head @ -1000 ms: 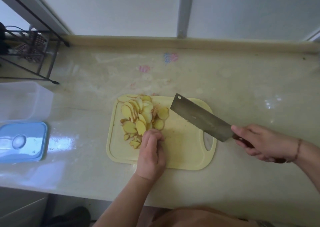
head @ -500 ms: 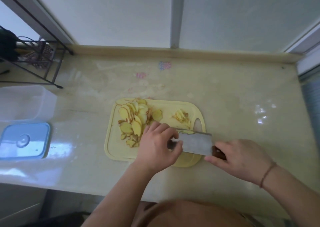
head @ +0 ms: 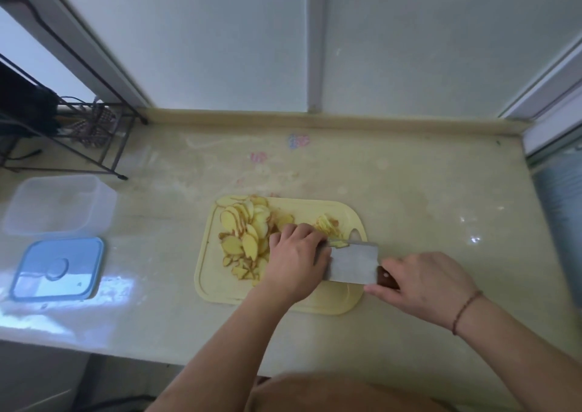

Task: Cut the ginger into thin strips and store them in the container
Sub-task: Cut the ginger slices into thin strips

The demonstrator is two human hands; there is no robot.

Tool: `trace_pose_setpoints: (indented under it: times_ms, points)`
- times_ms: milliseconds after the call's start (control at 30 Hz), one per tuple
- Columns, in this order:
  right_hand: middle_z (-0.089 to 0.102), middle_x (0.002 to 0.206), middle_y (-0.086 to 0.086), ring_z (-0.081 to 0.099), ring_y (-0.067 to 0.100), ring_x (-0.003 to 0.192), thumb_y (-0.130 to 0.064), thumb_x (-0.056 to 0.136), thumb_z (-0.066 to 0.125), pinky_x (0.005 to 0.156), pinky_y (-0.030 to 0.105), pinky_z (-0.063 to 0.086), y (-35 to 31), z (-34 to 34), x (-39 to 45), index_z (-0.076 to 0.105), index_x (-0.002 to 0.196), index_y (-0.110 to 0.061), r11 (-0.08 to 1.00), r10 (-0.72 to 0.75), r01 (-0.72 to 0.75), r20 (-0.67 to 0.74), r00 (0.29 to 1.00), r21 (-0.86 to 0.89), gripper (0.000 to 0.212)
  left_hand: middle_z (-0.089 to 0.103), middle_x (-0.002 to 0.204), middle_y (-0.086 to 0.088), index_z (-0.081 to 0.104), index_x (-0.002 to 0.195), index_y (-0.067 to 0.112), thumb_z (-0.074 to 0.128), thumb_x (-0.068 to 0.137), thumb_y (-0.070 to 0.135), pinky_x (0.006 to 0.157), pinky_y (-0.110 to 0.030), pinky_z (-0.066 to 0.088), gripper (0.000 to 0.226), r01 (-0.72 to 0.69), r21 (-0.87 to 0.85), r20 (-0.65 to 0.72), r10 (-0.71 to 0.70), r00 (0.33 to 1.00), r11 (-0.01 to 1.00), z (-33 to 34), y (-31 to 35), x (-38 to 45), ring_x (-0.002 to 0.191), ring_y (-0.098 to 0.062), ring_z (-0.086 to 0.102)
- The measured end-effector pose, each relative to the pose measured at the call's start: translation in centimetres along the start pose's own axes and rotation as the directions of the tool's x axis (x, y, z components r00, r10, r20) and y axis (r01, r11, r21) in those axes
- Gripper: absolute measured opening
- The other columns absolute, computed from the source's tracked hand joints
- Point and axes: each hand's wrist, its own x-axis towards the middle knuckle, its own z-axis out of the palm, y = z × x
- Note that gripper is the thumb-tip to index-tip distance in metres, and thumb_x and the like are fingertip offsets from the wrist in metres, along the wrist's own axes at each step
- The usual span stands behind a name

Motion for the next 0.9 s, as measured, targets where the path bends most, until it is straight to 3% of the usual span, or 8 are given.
trace_pose_setpoints:
  times_ms: [67, 233, 333, 567, 633, 700, 800, 900]
  points:
    - [0.07, 0.101, -0.003, 0.068, 0.021, 0.091, -0.079, 0.061, -0.018, 0.063, 0.031, 0.035, 0.1, 0.0, 0.0, 0.05, 0.101, -0.028, 1.0, 0.002, -0.002, -0.006, 1.0, 0.008, 0.094, 0.061, 0.127, 0.007, 0.065, 0.126, 0.025, 0.052, 0.1, 0.041, 0.098, -0.04, 0.031, 0.033, 0.015, -0.047, -0.032, -0.017, 0.999, 0.999, 0.3, 0.3, 0.1, 0.121, -0.023, 0.046]
    - [0.069, 0.103, -0.004, 0.068, 0.022, 0.092, -0.078, 0.063, -0.017, 0.063, 0.033, 0.035, -0.2, -0.5, 0.2, 0.051, 0.106, -0.03, 1.0, -0.001, 0.001, 0.005, 1.0, -0.006, 0.094, 0.068, 0.083, 0.008, 0.073, 0.079, 0.025, 0.068, 0.078, 0.038, 0.074, -0.035, 0.034, 0.015, 0.044, -0.105, -0.211, -0.065, 0.975, 0.993, 1.4, 1.2, 1.0, 0.084, -0.025, 0.059]
    - [0.069, 0.103, -0.004, 0.068, 0.023, 0.092, -0.078, 0.072, -0.008, 0.063, 0.033, 0.036, -0.3, -0.8, 0.2, 0.051, 0.106, -0.03, 1.0, -0.014, 0.015, 0.031, 0.999, -0.018, 0.084, 0.064, 0.072, 0.009, 0.071, 0.069, 0.024, 0.071, 0.075, 0.036, 0.07, -0.034, 0.035, 0.013, 0.062, -0.091, -0.227, -0.082, 0.97, 0.994, 1.5, 1.3, 2.0, 0.075, -0.024, 0.057]
    - [0.069, 0.104, -0.003, 0.067, 0.023, 0.093, -0.081, 0.078, -0.001, 0.064, 0.033, 0.035, -0.3, -1.3, -0.4, 0.052, 0.114, -0.026, 0.997, 0.01, -0.003, 0.093, 0.996, -0.072, 0.084, 0.073, 0.081, 0.0, 0.076, 0.084, 0.017, 0.062, 0.084, 0.019, 0.074, -0.041, 0.045, 0.014, 0.019, -0.165, -0.287, -0.066, 0.956, 0.986, -0.1, -1.1, 4.3, 0.081, -0.032, 0.062]
    - [0.069, 0.102, -0.005, 0.067, 0.021, 0.093, -0.086, 0.068, -0.013, 0.064, 0.033, 0.035, 0.0, -1.2, -1.0, 0.051, 0.111, -0.029, 0.998, 0.024, -0.019, 0.087, 0.996, -0.062, 0.095, 0.075, 0.086, -0.005, 0.078, 0.095, 0.013, 0.061, 0.088, 0.008, 0.079, -0.041, 0.052, 0.018, 0.02, -0.229, -0.323, -0.096, 0.941, 0.973, -1.7, -3.1, 4.7, 0.081, -0.031, 0.066]
    - [0.067, 0.094, -0.006, 0.066, 0.015, 0.086, -0.091, 0.05, -0.029, 0.063, 0.033, 0.037, 0.4, -0.8, -2.0, 0.049, 0.097, -0.031, 0.997, 0.069, -0.067, 0.077, 0.995, -0.03, 0.109, 0.075, 0.091, -0.006, 0.077, 0.105, 0.012, 0.061, 0.092, 0.002, 0.084, -0.028, 0.049, 0.023, 0.093, -0.294, -0.309, -0.187, 0.932, 0.951, -3.8, -4.9, 4.6, 0.086, -0.026, 0.068]
    - [0.056, 0.066, -0.009, 0.052, 0.005, 0.06, -0.095, 0.06, -0.007, 0.055, 0.022, 0.035, 0.6, -0.1, -3.6, 0.046, 0.073, -0.028, 0.934, 0.214, -0.237, 0.111, 0.97, 0.266, 0.086, 0.073, 0.094, 0.001, 0.077, 0.106, 0.012, 0.061, 0.089, -0.007, 0.087, -0.028, 0.047, 0.03, 0.097, -0.229, -0.31, -0.167, 0.936, 0.968, -5.8, -6.9, 3.8, 0.095, -0.023, 0.065]
    - [0.049, 0.051, -0.009, 0.043, 0.007, 0.047, -0.1, 0.063, 0.023, 0.048, 0.021, 0.032, -0.5, 0.4, -4.6, 0.048, 0.063, -0.023, 0.678, 0.285, -0.357, 0.218, 0.933, 0.643, 0.081, 0.074, 0.099, 0.0, 0.078, 0.097, 0.014, 0.07, 0.08, -0.008, 0.086, -0.045, 0.052, 0.028, -0.004, -0.058, -0.336, -0.016, 0.942, 0.998, -5.8, -8.5, 2.5, 0.097, -0.03, 0.063]
